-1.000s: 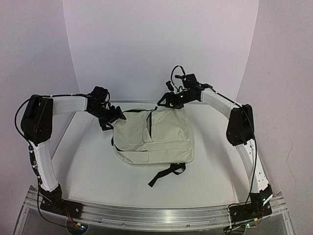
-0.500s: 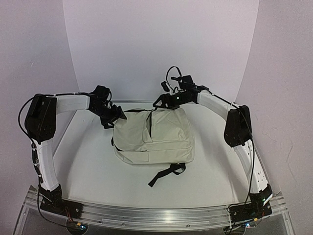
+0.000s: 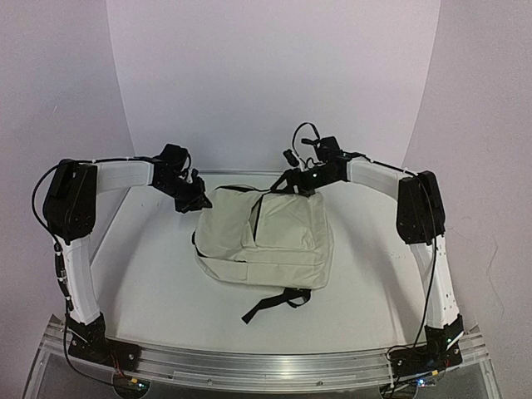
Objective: Pack the student bag
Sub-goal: Zip the student bag at the center of the board.
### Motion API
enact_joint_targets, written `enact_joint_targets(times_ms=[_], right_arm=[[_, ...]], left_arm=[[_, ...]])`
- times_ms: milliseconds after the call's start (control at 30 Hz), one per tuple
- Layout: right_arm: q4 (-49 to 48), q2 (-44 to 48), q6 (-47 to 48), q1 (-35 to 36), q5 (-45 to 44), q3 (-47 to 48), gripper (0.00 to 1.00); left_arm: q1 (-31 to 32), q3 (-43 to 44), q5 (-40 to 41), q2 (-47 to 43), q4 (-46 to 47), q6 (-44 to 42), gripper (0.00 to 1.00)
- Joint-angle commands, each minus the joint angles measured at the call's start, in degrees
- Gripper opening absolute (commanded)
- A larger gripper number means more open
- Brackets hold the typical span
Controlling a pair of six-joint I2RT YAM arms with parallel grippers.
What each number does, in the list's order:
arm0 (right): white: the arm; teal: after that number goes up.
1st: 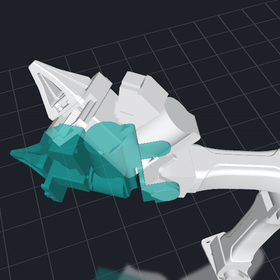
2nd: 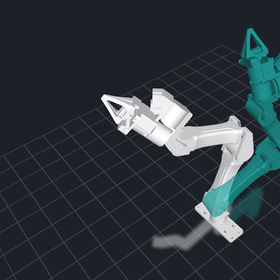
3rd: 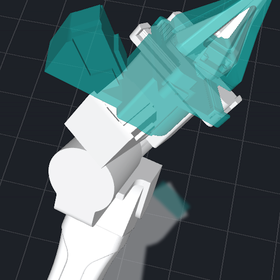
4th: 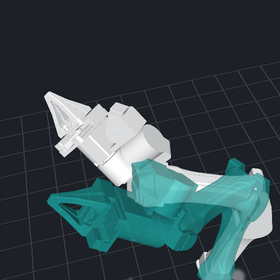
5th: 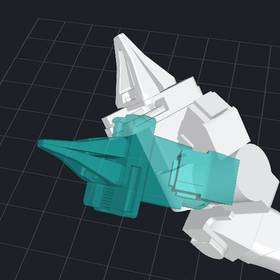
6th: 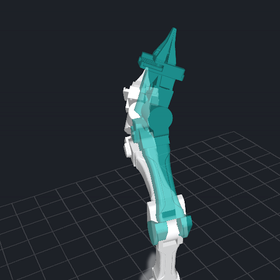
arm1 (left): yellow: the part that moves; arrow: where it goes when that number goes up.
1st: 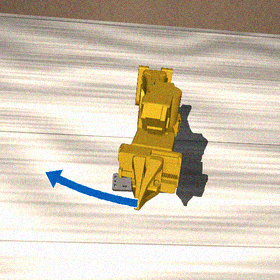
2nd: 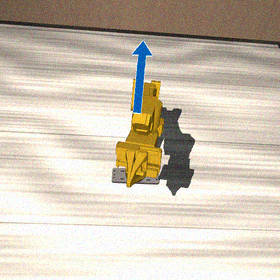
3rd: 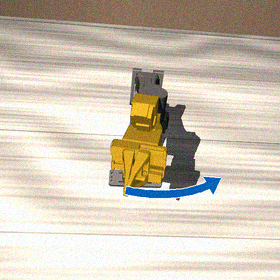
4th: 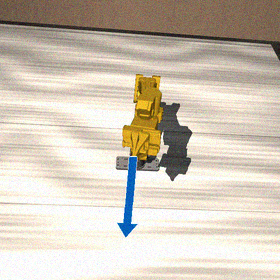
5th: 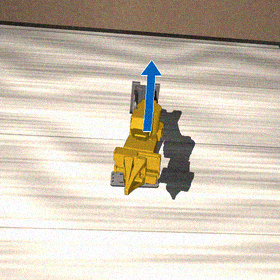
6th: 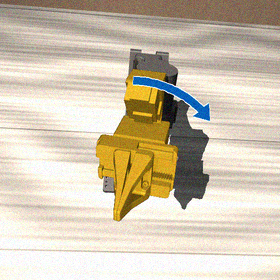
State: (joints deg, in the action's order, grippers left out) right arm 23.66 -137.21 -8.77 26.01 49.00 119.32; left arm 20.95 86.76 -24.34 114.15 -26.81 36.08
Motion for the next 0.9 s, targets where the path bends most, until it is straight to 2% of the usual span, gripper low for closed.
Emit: enact_joint_targets(times_ms=[0,167,267,500,767,867], right_arm=[[3.98,7.61,-1.51,0.93,3.57,-5.98,0.67],[4.0,5.97,-2.16,-0.26,-3.34,-0.74,0.66],[4.21,3.54,-2.32,-0.6,-5.24,3.43,0.61],[5.36,0.22,-0.65,-0.57,-4.48,6.44,0.53],[6.02,-1.54,0.07,-0.13,-4.35,6.99,0.51],[6.19,-2.51,0.23,-0.07,-3.59,7.92,0.48]], left_arm=[[0.82,0.97,-2.19,-7.2,3.13,-4.43,0.0],[0.94,1.22,-2.91,-8.24,2.3,-6.41,0.0],[0.94,1.26,-3.01,-8.06,2.26,-6.5,0.0],[0.95,2.86,-2.89,-6.73,2.33,-6.46,0.0],[0.94,3.76,-3.07,-6.11,2.38,-6.2,0.0],[0.98,3.77,-3.22,-5.97,2.37,-6.15,0.0]])
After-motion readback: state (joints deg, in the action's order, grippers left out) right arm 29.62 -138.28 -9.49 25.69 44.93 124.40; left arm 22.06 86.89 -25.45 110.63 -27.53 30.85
